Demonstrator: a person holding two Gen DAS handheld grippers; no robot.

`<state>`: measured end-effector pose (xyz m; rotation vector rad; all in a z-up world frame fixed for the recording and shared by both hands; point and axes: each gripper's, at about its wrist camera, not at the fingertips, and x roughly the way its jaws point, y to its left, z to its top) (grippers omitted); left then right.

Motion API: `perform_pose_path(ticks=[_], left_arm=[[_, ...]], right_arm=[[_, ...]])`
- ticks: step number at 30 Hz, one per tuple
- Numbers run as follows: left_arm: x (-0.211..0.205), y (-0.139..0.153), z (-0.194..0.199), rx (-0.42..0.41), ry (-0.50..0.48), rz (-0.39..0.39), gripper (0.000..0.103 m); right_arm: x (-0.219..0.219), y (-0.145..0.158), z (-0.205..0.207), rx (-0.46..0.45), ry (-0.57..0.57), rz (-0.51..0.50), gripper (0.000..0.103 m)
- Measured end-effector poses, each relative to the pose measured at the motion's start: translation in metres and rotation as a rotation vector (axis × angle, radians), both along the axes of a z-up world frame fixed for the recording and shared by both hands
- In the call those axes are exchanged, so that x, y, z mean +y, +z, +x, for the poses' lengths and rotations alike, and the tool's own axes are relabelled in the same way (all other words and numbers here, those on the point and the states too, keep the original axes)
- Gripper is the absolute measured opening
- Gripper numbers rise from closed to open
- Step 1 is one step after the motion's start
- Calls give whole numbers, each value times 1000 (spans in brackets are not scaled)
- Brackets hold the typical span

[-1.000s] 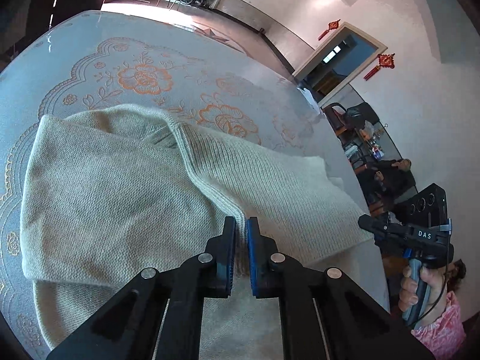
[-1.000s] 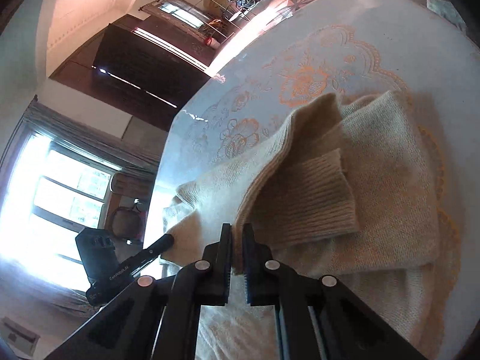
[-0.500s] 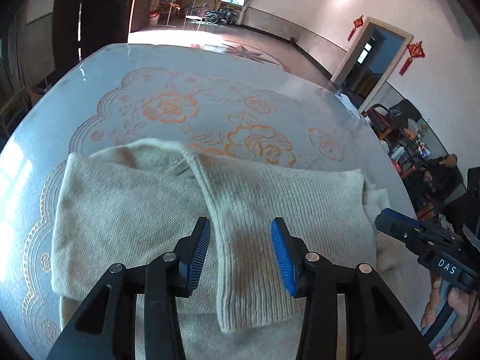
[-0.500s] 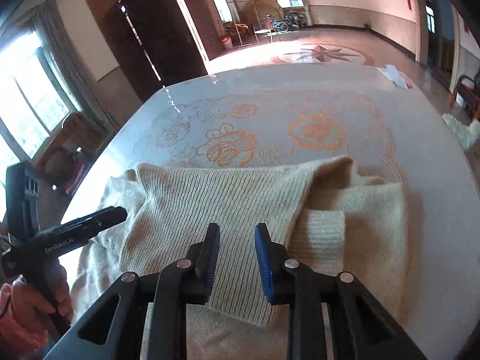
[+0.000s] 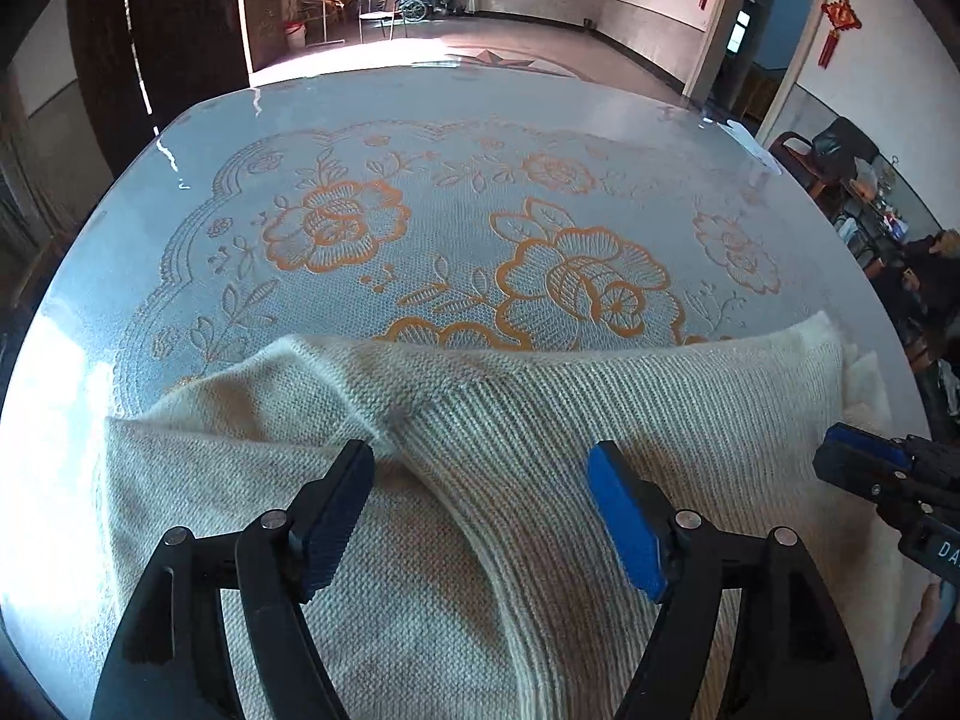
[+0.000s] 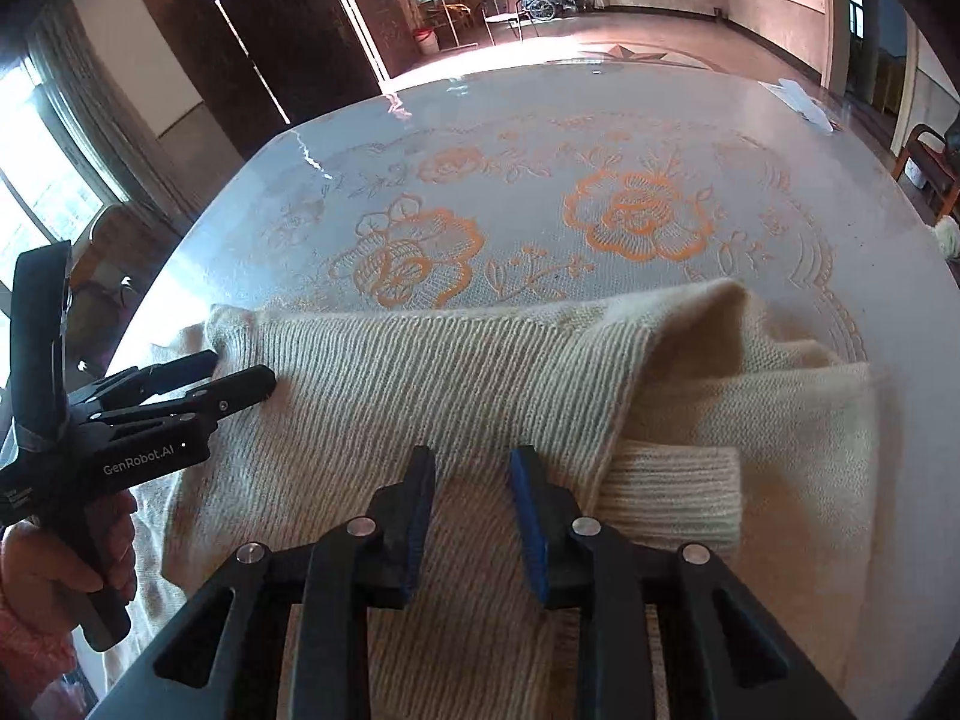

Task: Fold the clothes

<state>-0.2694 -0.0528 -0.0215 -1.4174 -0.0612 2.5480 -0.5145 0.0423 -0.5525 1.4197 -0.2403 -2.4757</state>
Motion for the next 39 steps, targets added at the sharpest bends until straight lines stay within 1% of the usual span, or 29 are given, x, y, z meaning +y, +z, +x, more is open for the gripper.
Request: perform_pose_path(ticks=[2, 3, 5, 7, 9, 10, 11, 13, 16, 18, 20, 21, 23, 25, 28, 29, 32, 33, 36, 39], left_arm=[[-16, 14, 20, 31, 13, 64, 75], [-26, 20, 35, 51, 14, 88, 76], [-44, 27, 68, 59, 16, 112, 79], [-65, 24, 101, 36, 8, 148, 79], [-85, 17, 132, 2, -4, 181, 79], [-94, 12, 147, -20, -10, 188, 79], [-102, 8, 163, -40, -8, 187, 79], [-118, 0, 193, -63, 5, 187, 79], [-139, -1, 235, -52, 43, 161, 79], [-150, -2, 257, -31, 78, 122, 79], [-161, -3, 279, -9, 113, 83, 79], [-164, -3, 289, -15, 125, 82, 79], [-168, -5, 306, -43, 143, 92, 79], [-167, -11, 323, -73, 124, 127, 79], [-159, -15, 350, -69, 84, 120, 79], [-155, -15, 357, -66, 76, 103, 79], [-147, -16, 380, -69, 49, 104, 79], [-145, -15, 389, -68, 39, 104, 79], [-135, -14, 405, -62, -4, 79, 81], [-122, -14, 408, -66, -34, 17, 83]], right_arm=[[17, 21, 22, 66, -17, -102, 26], [27, 27, 36, 79, -23, -161, 27], [47, 34, 69, 66, -37, -254, 33], [67, 33, 105, 24, -69, -270, 37], [86, 29, 143, -5, -117, -256, 41], [95, 26, 162, -23, -142, -257, 45], [104, 23, 181, -41, -167, -259, 49], [118, 14, 217, -72, -210, -279, 51], [139, -2, 259, -119, -273, -334, 53], [152, -13, 286, -155, -308, -362, 53], [161, -24, 302, -199, -331, -376, 53], [165, -29, 310, -224, -335, -383, 53], [168, -33, 325, -251, -319, -397, 53], [171, -37, 337, -262, -298, -432, 53], [175, -40, 354, -262, -271, -500, 54], [176, -42, 360, -263, -261, -521, 54], [165, -47, 367, -297, -202, -571, 54], [159, -47, 369, -303, -177, -569, 54], [140, -47, 374, -319, -100, -561, 54], [115, -51, 374, -337, -35, -577, 54]])
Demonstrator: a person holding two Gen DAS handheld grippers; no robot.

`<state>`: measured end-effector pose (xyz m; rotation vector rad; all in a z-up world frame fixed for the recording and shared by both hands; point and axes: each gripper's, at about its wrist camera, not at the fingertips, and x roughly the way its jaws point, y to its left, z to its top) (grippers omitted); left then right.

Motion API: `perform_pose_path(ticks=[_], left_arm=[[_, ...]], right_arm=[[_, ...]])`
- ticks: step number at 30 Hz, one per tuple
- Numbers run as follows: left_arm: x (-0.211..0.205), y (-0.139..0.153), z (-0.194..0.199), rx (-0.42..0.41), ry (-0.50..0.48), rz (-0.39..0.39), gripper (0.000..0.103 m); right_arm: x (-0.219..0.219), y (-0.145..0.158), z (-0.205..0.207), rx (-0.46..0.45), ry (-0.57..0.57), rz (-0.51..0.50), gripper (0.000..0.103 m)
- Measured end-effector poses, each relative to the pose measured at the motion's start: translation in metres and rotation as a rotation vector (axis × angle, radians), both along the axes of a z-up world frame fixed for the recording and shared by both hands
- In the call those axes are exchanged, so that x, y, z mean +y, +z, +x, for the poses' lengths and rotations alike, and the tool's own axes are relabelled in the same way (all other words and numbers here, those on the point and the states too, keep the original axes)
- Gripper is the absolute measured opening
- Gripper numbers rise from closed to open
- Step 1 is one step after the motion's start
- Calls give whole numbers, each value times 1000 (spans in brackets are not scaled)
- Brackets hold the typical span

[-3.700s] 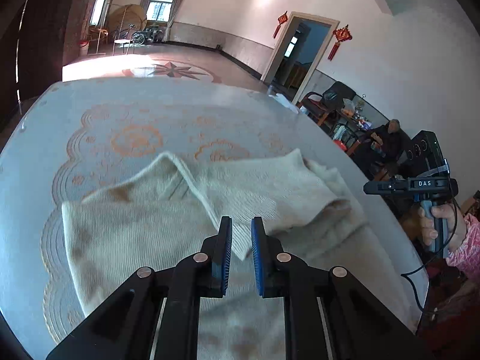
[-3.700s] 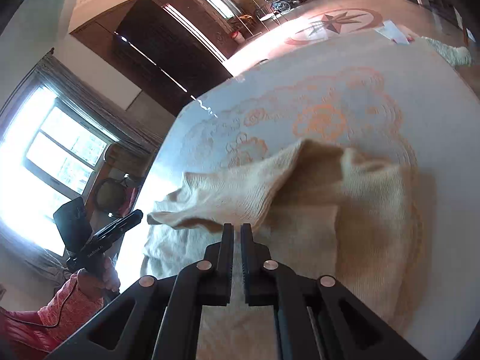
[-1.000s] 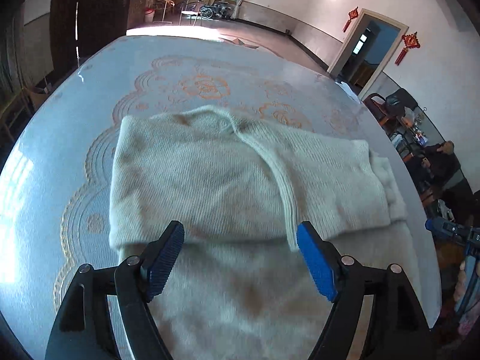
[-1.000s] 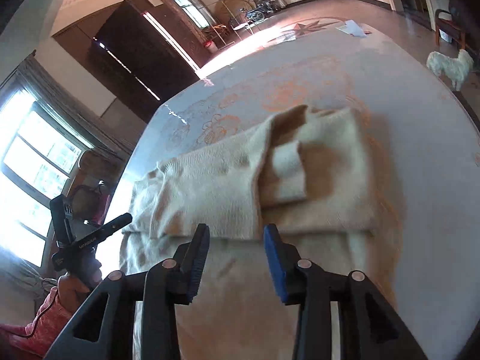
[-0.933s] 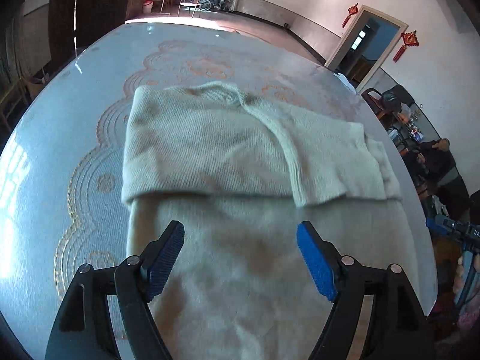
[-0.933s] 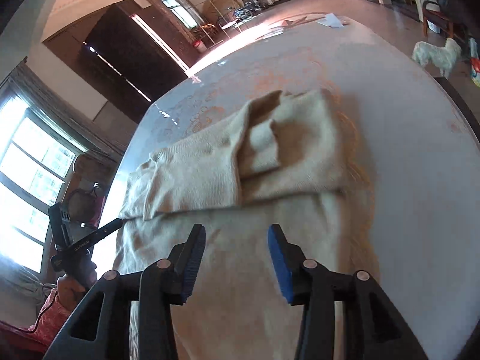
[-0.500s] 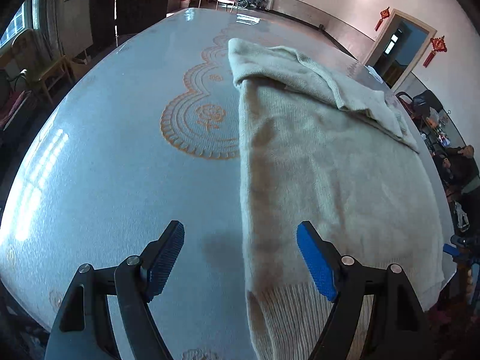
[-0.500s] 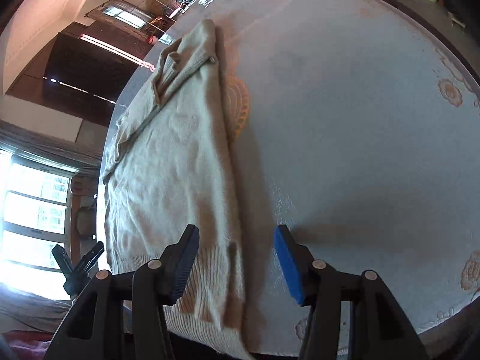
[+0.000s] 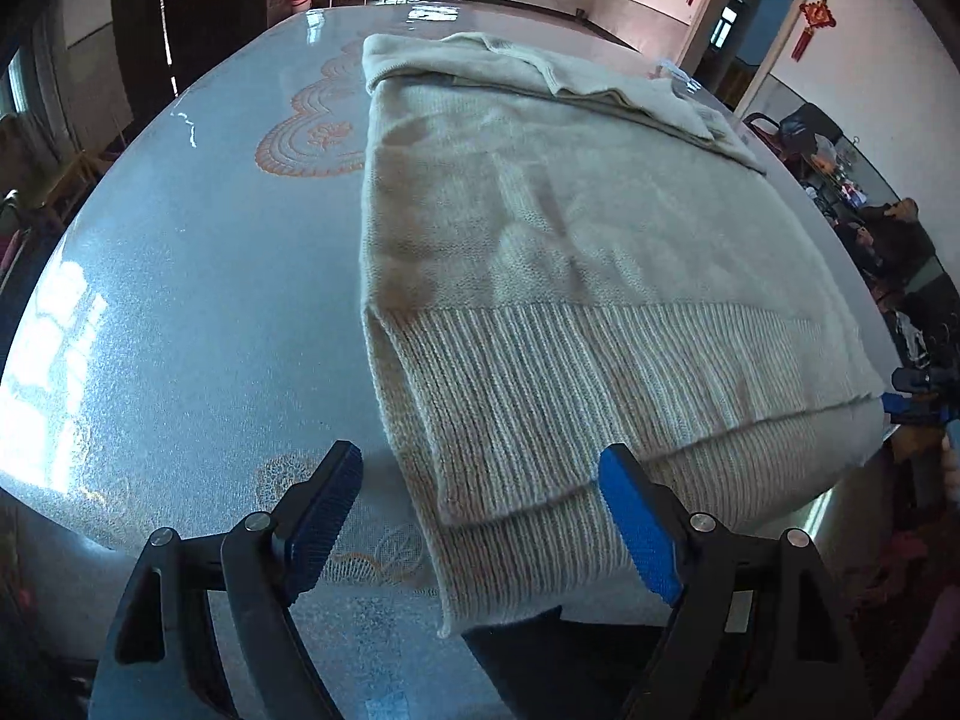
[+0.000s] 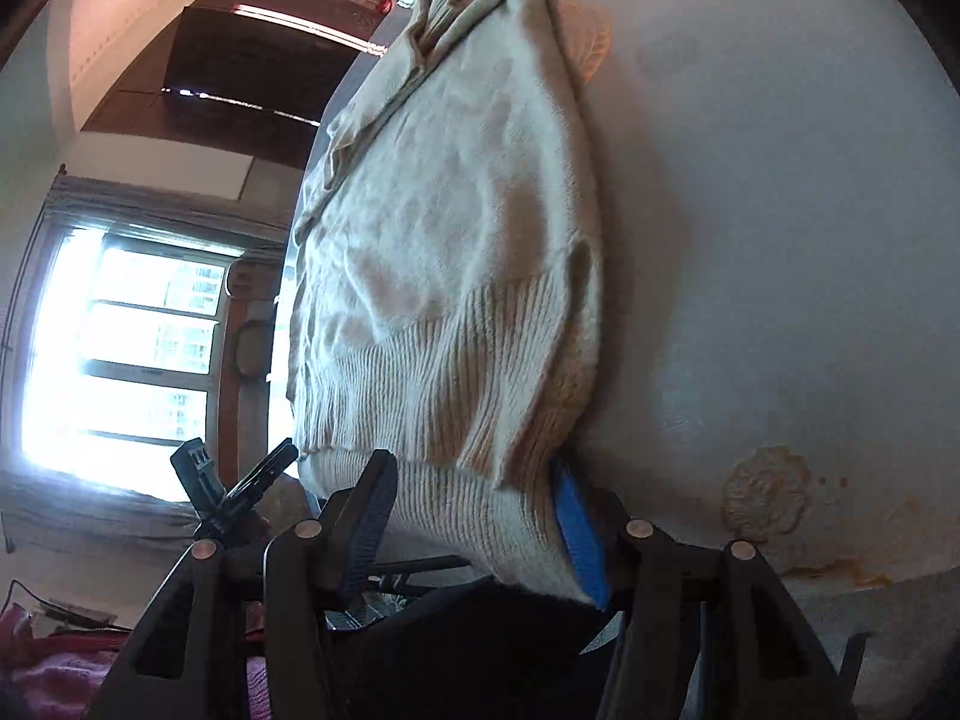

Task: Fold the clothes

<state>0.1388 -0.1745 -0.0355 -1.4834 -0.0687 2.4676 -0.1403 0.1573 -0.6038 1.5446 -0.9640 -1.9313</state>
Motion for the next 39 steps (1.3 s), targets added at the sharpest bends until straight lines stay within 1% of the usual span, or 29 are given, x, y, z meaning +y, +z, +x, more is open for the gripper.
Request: perform_pose_path(ticks=[2, 3, 5, 8, 10, 12, 14, 15, 16, 17, 18, 19, 20, 21, 24, 27, 29, 32, 34, 37, 39], left_arm=[[6, 0, 1, 0, -11, -5, 85], [6, 0, 2, 5, -11, 11, 85], [2, 0, 4, 15, 15, 85, 85], [-9, -1, 8, 13, 56, 239, 85], [-13, -2, 11, 6, 71, 307, 85], [-14, -3, 13, 2, 80, 353, 84], [-14, -3, 14, 13, 107, 361, 81], [-15, -3, 14, 15, 123, 355, 72], [-17, -4, 12, 6, 141, 344, 54], [-19, -5, 10, -3, 159, 333, 41], [-22, -7, 9, -15, 181, 338, 25], [-26, -10, 8, -25, 194, 356, 16], [-30, -12, 8, -34, 206, 375, 13], [-31, -13, 9, -39, 206, 382, 10], [-33, -15, 12, -53, 203, 403, 9], [-31, -15, 22, -85, 173, 447, 9], [-32, -15, 31, -108, 150, 492, 9], [-36, -7, 46, -114, 124, 536, 9], [-42, -1, 55, -125, 131, 554, 9], [-56, 10, 60, -125, 168, 647, 9], [-65, 20, 54, -113, 192, 704, 9]], right_arm=[[-14, 0, -2, 5, 27, 8, 54], [-20, 0, -3, 7, 37, 16, 54], [-26, 3, -3, 12, 47, 37, 54], [-32, 6, -1, 25, 61, 60, 54], [-34, 7, 1, 31, 69, 66, 54], [-32, 7, 3, 34, 75, 69, 53], [-29, 8, 5, 37, 81, 79, 50], [-23, 9, 6, 41, 86, 91, 48], [-24, 10, 6, 48, 95, 116, 41], [-25, 10, 5, 55, 103, 142, 28], [-26, 9, 5, 59, 110, 174, 20], [-24, 7, 6, 54, 106, 183, 9], [-21, 5, 6, 48, 101, 187, 6], [-18, 3, 7, 39, 88, 166, 6], [-13, -2, 8, 15, 63, 97, 5], [-12, -6, 12, -3, 60, 21, 5], [-8, -7, 18, -14, 53, -18, 5], [3, -8, 29, -39, 33, -73, 5], [11, -6, 38, -58, 25, -109, 5], [21, 2, 47, -71, 32, -185, 5], [28, 10, 44, -64, 15, -254, 5]])
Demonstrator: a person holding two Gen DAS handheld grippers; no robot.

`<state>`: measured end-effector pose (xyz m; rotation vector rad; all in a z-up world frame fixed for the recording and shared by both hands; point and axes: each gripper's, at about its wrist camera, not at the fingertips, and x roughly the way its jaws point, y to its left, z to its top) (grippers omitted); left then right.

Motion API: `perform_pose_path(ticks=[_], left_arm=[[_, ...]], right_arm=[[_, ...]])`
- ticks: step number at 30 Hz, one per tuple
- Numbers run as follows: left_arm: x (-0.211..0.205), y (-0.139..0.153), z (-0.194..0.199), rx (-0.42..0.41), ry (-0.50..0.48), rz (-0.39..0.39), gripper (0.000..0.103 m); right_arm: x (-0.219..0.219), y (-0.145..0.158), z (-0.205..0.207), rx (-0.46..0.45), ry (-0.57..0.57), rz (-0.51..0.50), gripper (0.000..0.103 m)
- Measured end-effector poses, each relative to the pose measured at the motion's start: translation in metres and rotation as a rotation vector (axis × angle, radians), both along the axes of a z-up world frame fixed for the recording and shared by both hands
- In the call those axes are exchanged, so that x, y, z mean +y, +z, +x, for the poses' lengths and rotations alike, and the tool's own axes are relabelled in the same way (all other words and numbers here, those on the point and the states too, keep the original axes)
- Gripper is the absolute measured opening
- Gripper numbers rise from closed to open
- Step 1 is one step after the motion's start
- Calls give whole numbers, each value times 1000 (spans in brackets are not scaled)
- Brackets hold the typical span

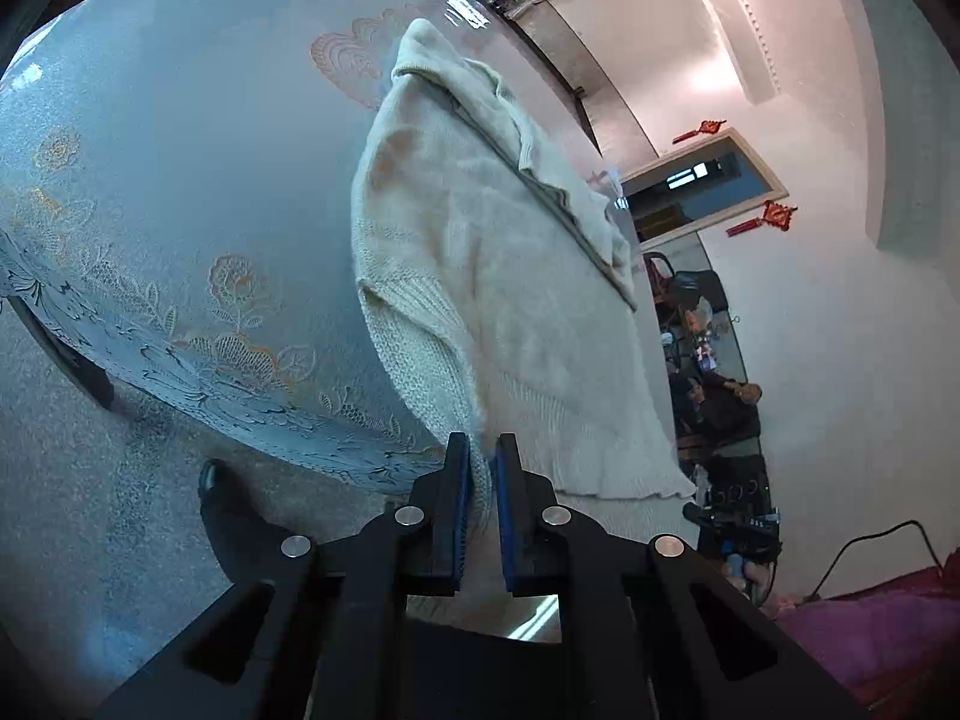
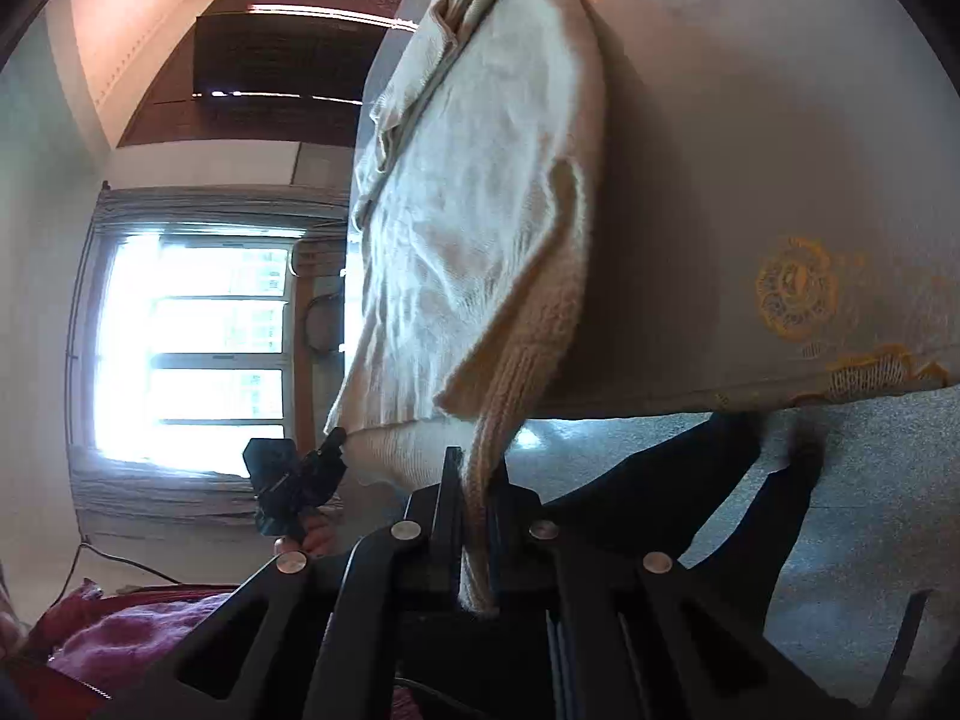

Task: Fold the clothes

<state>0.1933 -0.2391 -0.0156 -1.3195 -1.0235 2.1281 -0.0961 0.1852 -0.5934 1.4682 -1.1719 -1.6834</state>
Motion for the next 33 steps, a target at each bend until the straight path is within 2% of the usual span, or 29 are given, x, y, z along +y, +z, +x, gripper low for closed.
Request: perform_pose_path(ticks=[4, 8, 12, 14, 16, 19, 22, 25, 27, 31, 33], left_arm=[[0, 28, -42, 59, 3, 40, 9], [4, 58, -125, 120, -2, 37, 9], [-4, 81, -231, 175, 61, 40, 9], [-6, 85, -285, 200, 85, 32, 9], [-3, 77, -334, 164, 92, 24, 9], [16, 58, -375, 115, 11, -7, 10], [33, 28, -369, 28, -116, -80, 11], [41, 0, -344, -74, -213, -53, 18], [41, -9, -321, -106, -236, -71, 20], [36, -23, -284, -182, -246, -108, 40], [39, -27, -274, -197, -244, -121, 41]], right_arm=[[15, 19, -41, 20, -80, -106, 5], [22, 39, -118, 69, -151, -138, 5], [26, 56, -216, 105, -222, -117, 5], [26, 54, -258, 101, -257, -90, 5], [25, 52, -301, 97, -292, -63, 5], [20, 46, -352, 83, -325, 0, 5], [11, 33, -358, 43, -315, 10, 5], [14, 25, -337, 24, -333, -21, 5], [16, 19, -323, 12, -345, -42, 5], [36, 14, -291, -8, -364, -56, 5], [46, 10, -276, -20, -364, -49, 6]])
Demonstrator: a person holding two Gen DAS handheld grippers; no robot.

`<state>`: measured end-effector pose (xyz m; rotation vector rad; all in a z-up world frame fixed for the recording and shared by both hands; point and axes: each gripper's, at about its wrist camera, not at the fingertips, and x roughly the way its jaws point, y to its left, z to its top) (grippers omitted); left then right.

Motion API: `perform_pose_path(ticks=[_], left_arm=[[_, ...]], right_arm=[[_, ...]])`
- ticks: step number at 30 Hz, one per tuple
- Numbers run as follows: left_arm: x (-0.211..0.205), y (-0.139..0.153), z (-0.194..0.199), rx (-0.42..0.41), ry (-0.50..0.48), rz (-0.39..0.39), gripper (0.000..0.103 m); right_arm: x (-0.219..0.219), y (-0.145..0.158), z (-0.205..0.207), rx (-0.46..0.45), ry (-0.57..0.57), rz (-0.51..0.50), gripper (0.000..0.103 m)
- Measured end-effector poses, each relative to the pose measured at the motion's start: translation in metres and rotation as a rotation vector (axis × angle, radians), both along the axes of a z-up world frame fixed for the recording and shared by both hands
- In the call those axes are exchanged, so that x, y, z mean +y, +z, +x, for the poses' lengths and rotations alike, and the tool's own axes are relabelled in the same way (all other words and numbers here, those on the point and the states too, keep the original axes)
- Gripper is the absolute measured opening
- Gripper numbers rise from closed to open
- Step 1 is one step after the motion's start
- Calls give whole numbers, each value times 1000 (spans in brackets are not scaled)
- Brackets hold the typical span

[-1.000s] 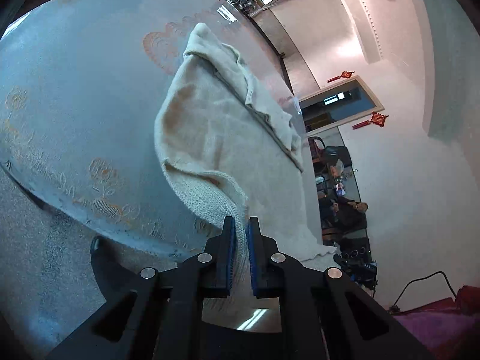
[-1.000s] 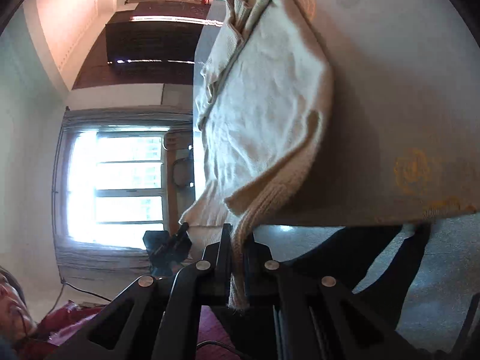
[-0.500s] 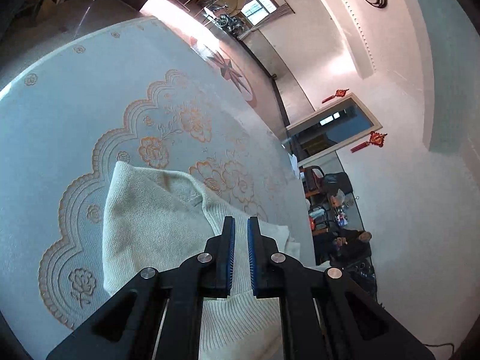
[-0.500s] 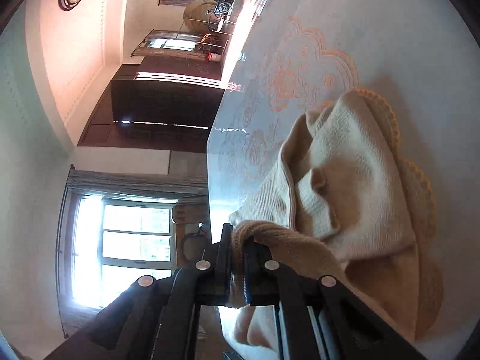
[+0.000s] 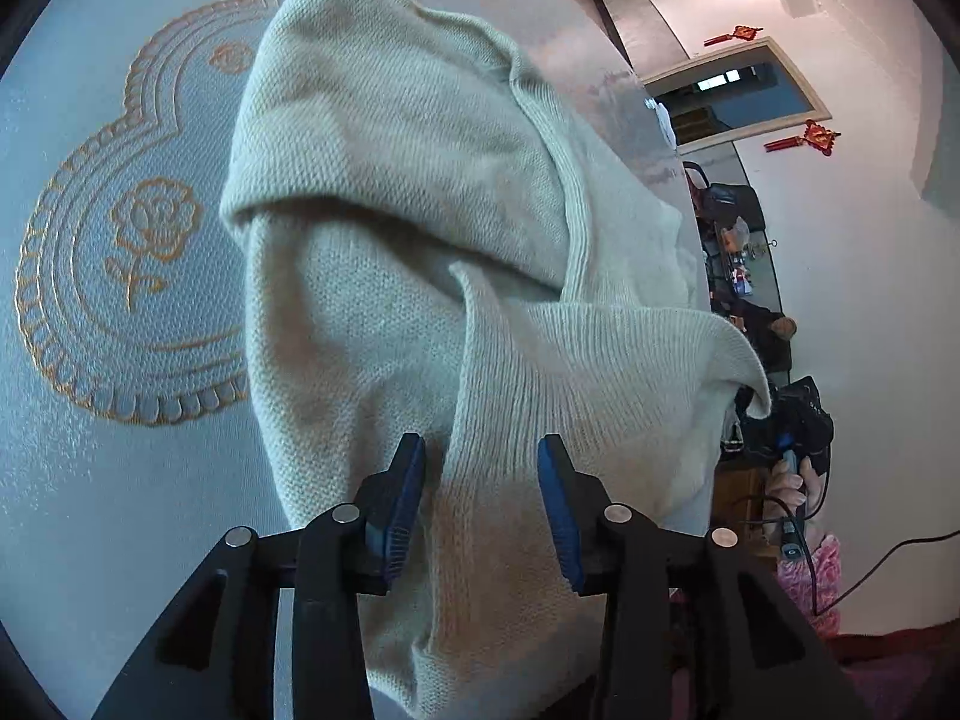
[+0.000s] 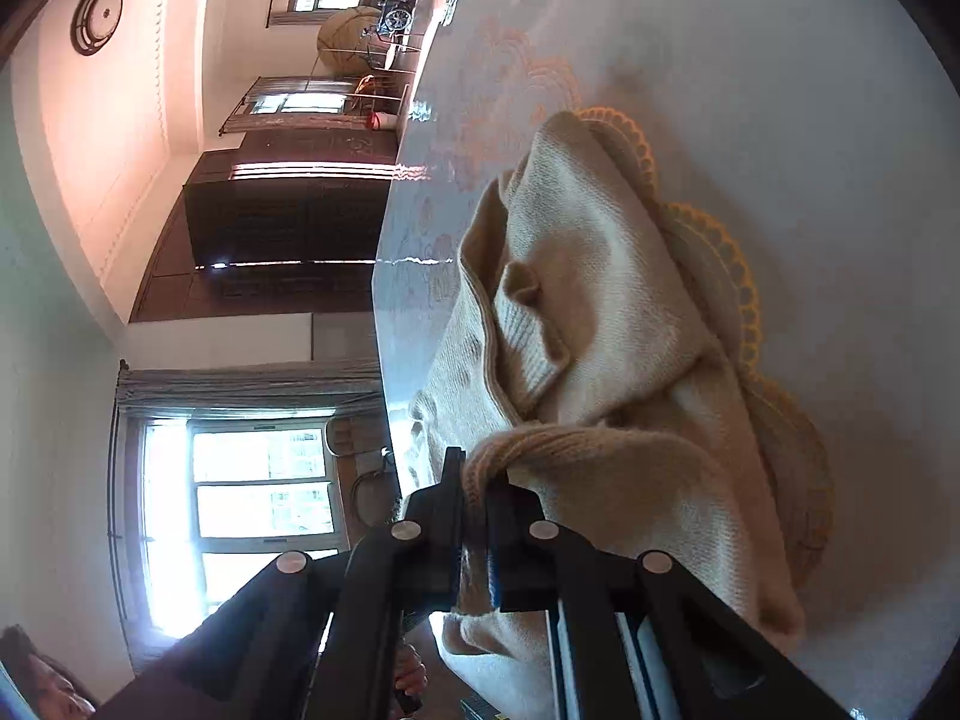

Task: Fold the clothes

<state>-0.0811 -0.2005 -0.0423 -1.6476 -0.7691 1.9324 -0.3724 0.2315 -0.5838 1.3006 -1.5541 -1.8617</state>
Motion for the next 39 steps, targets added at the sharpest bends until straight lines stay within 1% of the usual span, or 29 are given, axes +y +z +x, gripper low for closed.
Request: perform_pose_path(ticks=[2, 3, 4, 5, 7, 8, 9, 12, 14, 17, 18, 20, 22, 24, 25, 26, 27, 29, 30, 34, 36, 38, 39], left_arm=[[5, -1, 5, 5, 3, -25, 41], [9, -1, 6, 16, 1, -26, 42], [12, -1, 7, 28, -2, -28, 42], [14, 0, 8, 29, 9, -29, 42], [16, -1, 10, 25, 20, -8, 42], [16, -1, 10, 20, 25, -4, 42], [16, -2, 10, 15, 31, 0, 42], [18, -1, 9, 11, 28, 1, 42], [20, 0, 7, 1, 26, 29, 42], [20, -2, 4, -16, 33, 54, 42], [21, -3, 4, -17, 29, 65, 42], [24, -5, 1, -30, 34, 75, 42], [25, -4, 3, -22, 39, 86, 42], [26, -3, 6, -14, 44, 96, 40], [27, -3, 7, -9, 46, 102, 35], [28, -1, 10, 12, 40, 101, 29], [29, 1, 13, 34, 33, 100, 19], [30, 6, 21, 74, 25, 103, 13], [30, 8, 26, 91, 24, 106, 9], [22, 21, 58, 157, 41, 163, 8], [15, 27, 72, 180, 55, 196, 8], [8, 30, 77, 193, 81, 210, 8], [6, 29, 75, 190, 95, 220, 8]], right_arm=[[3, -4, 7, -10, 36, 46, 11], [4, -6, 9, -15, 54, 75, 15], [5, -3, 6, -19, 70, 131, 25], [8, 2, 5, -10, 95, 198, 25], [9, 21, 7, 33, 145, 379, 27], [7, 33, 7, 73, 177, 482, 28], [1, 41, 3, 115, 219, 563, 28], [-23, 43, 7, 178, 394, 727, 30], [-38, 44, 9, 216, 504, 830, 30], [-44, 32, -6, 200, 530, 899, 30], [-47, 27, -12, 195, 540, 915, 30], [-50, 22, -27, 195, 567, 868, 30], [-56, 14, -38, 165, 613, 799, 30], [-62, 9, -42, 162, 661, 743, 30], [-65, 9, -41, 169, 674, 748, 26], [-68, 8, -39, 174, 687, 752, 13], [-69, 7, -35, 164, 695, 749, 8], [-70, 8, -26, 176, 693, 723, 4], [-68, 11, -20, 184, 683, 720, 3], [-56, 22, 18, 201, 630, 686, 3], [-52, 26, 36, 203, 623, 700, 3], [-49, 33, 40, 245, 613, 719, 10], [-43, 34, 35, 254, 584, 696, 17]])
